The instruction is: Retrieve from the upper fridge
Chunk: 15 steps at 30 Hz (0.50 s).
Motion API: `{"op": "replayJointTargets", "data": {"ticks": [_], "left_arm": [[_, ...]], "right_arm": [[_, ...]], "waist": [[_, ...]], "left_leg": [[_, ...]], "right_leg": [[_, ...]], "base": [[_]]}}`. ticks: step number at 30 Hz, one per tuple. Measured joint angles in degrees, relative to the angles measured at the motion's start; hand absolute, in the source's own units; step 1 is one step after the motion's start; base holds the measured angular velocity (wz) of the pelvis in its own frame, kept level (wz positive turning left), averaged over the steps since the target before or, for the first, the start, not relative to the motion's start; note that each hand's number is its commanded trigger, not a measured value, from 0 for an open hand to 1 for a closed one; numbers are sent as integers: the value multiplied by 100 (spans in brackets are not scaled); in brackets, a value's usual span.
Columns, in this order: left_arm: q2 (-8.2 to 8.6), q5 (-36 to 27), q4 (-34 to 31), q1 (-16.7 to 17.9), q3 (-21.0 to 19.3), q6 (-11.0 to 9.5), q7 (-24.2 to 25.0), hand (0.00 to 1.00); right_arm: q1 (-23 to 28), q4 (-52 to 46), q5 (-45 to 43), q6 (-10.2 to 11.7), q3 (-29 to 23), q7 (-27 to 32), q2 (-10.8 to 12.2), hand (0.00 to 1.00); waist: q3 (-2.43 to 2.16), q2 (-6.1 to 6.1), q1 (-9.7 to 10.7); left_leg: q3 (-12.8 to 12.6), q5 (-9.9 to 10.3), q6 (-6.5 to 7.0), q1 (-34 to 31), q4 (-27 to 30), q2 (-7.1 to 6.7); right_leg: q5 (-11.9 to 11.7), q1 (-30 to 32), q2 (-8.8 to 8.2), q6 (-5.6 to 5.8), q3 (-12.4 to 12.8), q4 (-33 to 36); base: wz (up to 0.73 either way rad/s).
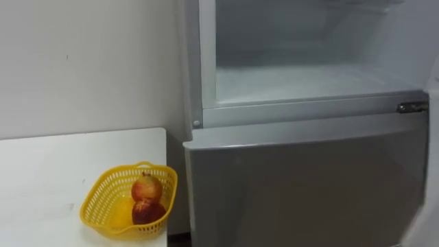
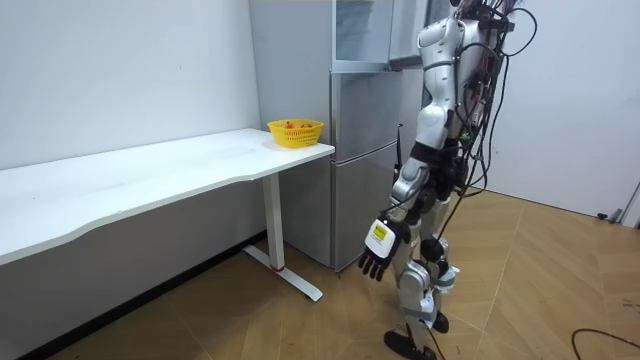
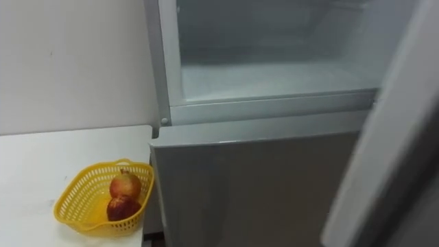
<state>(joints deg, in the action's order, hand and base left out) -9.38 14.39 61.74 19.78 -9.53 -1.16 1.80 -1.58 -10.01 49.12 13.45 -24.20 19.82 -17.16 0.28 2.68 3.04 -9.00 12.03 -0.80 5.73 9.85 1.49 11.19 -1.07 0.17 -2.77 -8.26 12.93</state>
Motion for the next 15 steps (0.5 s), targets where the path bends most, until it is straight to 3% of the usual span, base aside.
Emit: {"op": "replayJointTargets", "data": {"ticks": [6,8,10,12,15], "left_arm": [[-2,44,13,-27,63,40,40,0],[-3,44,11,-28,84,49,46,0],[-4,46,-3,-41,86,87,57,0],[-5,48,-17,-39,85,123,107,0],[-4,83,-148,-5,159,177,166,0]], "right_arm": [[-201,-8,-463,-244,344,-131,-65,0],[-262,-5,-588,-360,501,-148,-149,0],[-310,20,-782,-365,512,-263,-149,0],[-394,79,-1009,-399,522,-352,-149,0],[-421,247,-1167,-426,522,-453,-149,0]], "waist": [[6,80,-148],[40,158,-184],[26,170,-202],[51,232,-270],[21,295,-325]], "left_leg": [[50,0,0,64,-15,2],[118,0,0,98,-12,-3],[166,0,0,84,-7,-5],[196,0,0,63,-6,-4],[285,0,1,-9,77,-14]], "right_leg": [[-1,-27,4,-5,-14,67],[-1,-100,-2,-5,-61,29],[0,-116,-5,-6,-103,-34],[1,-110,-3,-7,-130,-35],[0,-118,-6,-7,-137,-54]], "base": [[-1],[12],[15],[9],[9]]}}
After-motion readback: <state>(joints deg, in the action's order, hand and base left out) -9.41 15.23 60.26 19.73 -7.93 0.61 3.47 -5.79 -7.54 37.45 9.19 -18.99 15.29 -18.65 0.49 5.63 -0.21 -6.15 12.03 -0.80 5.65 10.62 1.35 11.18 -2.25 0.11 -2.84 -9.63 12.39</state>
